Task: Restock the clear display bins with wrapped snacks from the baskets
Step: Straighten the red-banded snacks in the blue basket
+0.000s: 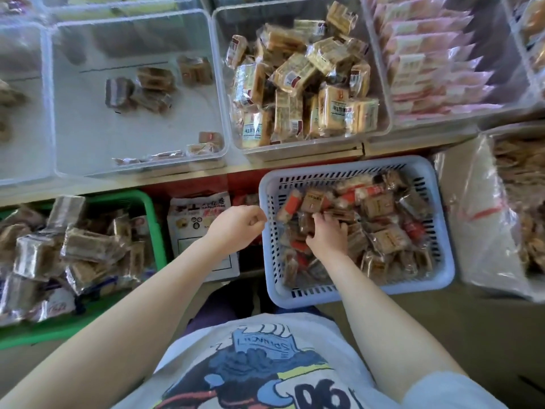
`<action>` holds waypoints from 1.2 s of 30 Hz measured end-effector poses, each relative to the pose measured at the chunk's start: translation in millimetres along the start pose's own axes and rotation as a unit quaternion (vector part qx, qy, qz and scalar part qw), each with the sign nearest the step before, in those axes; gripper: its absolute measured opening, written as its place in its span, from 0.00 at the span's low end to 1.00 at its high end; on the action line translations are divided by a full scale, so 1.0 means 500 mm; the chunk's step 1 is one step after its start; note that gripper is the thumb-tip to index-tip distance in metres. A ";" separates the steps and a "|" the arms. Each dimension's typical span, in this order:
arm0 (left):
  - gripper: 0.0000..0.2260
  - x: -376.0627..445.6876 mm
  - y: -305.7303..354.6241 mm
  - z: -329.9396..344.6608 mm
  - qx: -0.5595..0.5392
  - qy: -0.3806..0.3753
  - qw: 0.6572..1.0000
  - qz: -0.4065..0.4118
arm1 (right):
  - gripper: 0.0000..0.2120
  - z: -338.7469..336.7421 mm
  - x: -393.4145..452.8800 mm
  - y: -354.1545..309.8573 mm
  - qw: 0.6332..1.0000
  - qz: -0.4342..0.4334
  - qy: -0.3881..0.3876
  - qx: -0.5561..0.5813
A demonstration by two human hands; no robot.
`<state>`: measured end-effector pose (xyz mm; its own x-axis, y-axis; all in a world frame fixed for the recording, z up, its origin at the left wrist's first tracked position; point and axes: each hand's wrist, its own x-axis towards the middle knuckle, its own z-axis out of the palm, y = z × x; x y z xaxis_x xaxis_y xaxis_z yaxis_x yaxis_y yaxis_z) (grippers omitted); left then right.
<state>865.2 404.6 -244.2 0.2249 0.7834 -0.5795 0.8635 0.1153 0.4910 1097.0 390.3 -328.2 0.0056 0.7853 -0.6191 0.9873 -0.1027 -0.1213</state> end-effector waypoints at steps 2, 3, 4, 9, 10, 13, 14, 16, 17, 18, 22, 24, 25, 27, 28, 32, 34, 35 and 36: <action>0.11 -0.004 -0.004 0.003 0.001 0.000 1.000 -0.007 | 0.31 0.001 0.007 -0.002 0.999 -0.022 -0.014 -0.040; 0.11 -0.007 -0.006 0.005 -0.001 0.001 1.000 -0.012 | 0.31 0.003 0.009 -0.004 0.997 -0.033 -0.015 -0.061; 0.11 -0.010 -0.010 0.007 -0.006 0.005 1.000 -0.016 | 0.30 0.005 0.009 -0.005 0.996 -0.040 -0.008 -0.076; 0.11 -0.019 -0.016 0.010 -0.033 0.012 0.999 -0.027 | 0.23 -0.021 0.004 -0.001 1.000 -0.002 0.012 0.018; 0.11 -0.020 -0.015 0.011 -0.043 0.012 0.999 -0.029 | 0.23 -0.035 -0.005 -0.002 0.997 0.017 0.020 0.075; 0.10 -0.023 -0.001 0.011 -0.106 0.014 0.994 -0.037 | 0.21 -0.094 -0.056 -0.014 0.941 0.058 0.049 0.330; 0.10 -0.022 0.006 0.011 -0.141 0.014 0.989 -0.041 | 0.18 -0.114 -0.075 -0.023 0.910 0.053 0.049 0.409; 0.15 -0.025 0.026 0.002 -0.249 0.004 0.967 -0.046 | 0.12 -0.150 -0.108 -0.048 0.842 0.019 0.021 0.538; 0.19 -0.028 0.036 -0.004 -0.306 -0.003 0.951 -0.049 | 0.11 -0.165 -0.121 -0.065 0.812 -0.002 0.005 0.584; 0.21 -0.031 0.044 -0.010 -0.351 -0.002 0.935 -0.046 | 0.11 -0.175 -0.127 -0.081 0.789 -0.021 -0.006 0.614; 0.13 -0.062 0.053 -0.061 -0.414 0.137 0.900 -0.009 | 0.11 -0.216 -0.124 -0.145 0.798 -0.076 -0.001 0.598; 0.13 -0.077 0.039 -0.103 -0.369 0.249 0.895 0.002 | 0.08 -0.230 -0.108 -0.164 0.811 -0.066 0.008 0.582; 0.13 -0.083 0.028 -0.128 -0.338 0.311 0.888 0.003 | 0.07 -0.235 -0.100 -0.171 0.811 -0.060 0.006 0.582; 0.15 -0.082 0.000 -0.180 -0.257 0.425 0.868 0.000 | 0.07 -0.236 -0.084 -0.178 0.819 -0.045 0.005 0.572; 0.15 -0.073 -0.018 -0.202 -0.204 0.460 0.864 -0.002 | 0.07 -0.233 -0.077 -0.178 0.827 -0.038 0.006 0.560; 0.18 0.001 -0.085 -0.241 -0.036 0.399 0.915 -0.045 | 0.08 -0.205 -0.060 -0.162 0.860 0.011 0.008 0.510; 0.18 0.030 -0.100 -0.240 -0.009 0.304 0.949 -0.085 | 0.07 -0.185 -0.051 -0.147 0.872 0.035 0.010 0.488; 0.19 0.036 -0.101 -0.237 -0.008 0.270 0.957 -0.102 | 0.06 -0.176 -0.048 -0.137 0.876 0.045 0.011 0.479; 0.19 0.036 -0.098 -0.232 -0.002 0.256 0.961 -0.110 | 0.06 -0.165 -0.046 -0.127 0.880 0.053 0.009 0.473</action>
<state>774.5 483.9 -203.5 -0.2142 0.9374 -0.2744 0.8625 0.3134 0.3973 1047.3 428.8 -242.2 0.1015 0.7496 -0.6541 0.4076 -0.6311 -0.6599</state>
